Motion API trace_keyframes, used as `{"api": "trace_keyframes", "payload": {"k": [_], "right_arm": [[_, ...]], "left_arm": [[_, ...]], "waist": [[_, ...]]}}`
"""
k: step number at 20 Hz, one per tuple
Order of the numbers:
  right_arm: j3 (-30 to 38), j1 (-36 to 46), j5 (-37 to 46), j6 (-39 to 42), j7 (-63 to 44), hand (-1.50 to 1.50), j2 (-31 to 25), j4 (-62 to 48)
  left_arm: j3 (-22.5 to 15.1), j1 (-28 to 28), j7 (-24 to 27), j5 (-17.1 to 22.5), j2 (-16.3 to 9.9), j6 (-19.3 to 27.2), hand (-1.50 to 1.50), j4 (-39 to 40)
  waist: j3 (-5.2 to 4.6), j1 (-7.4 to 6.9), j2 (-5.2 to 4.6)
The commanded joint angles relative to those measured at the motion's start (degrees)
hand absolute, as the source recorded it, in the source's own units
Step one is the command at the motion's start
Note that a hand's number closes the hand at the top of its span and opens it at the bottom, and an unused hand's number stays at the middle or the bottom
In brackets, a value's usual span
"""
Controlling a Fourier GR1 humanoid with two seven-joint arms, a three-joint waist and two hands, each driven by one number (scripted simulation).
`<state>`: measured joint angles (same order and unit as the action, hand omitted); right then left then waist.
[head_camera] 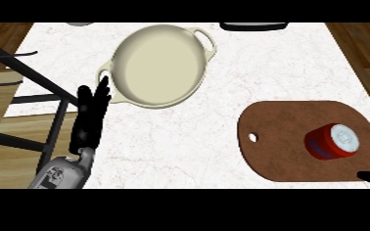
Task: Pick the can from the cutting board and place it in the pot
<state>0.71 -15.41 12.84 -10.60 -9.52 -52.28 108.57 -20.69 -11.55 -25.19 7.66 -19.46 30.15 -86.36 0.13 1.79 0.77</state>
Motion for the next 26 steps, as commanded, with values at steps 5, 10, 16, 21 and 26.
{"api": "trace_keyframes", "payload": {"k": [5, 10, 16, 21, 26], "right_arm": [[-3.5, -5.1, -2.6, 13.9, -17.7, -1.5, -8.6, 11.0], [-2.0, -3.5, -5.8, 17.5, -25.5, -1.5, -10.7, 13.4], [-3.1, -2.3, -6.0, 17.4, -31.7, -1.5, -8.9, 14.3], [-5.1, -3.3, -4.4, 18.2, -33.3, -1.5, -7.8, 15.4], [-7.8, 0.6, -1.6, 17.1, -31.7, -1.5, -4.9, 8.6]], "left_arm": [[3.0, 3.9, -0.1, -3.3, -8.9, -2.5, 0.0, 3.9], [5.8, 2.3, -0.1, -2.1, -11.0, -5.6, 0.0, 3.9], [6.5, 1.7, 1.6, -3.5, -9.5, -6.2, 0.0, 6.3], [6.5, 3.7, 0.9, -3.8, -8.6, -6.8, 0.0, 4.2], [7.0, 1.7, 1.0, -4.3, -8.3, -8.8, 0.0, 5.5]], "waist": [[-0.48, -1.69, -0.53], [-0.37, -2.74, -0.82], [-0.25, -2.95, -1.1], [-0.21, -2.86, -0.75], [-0.08, -4.31, -1.28]]}}
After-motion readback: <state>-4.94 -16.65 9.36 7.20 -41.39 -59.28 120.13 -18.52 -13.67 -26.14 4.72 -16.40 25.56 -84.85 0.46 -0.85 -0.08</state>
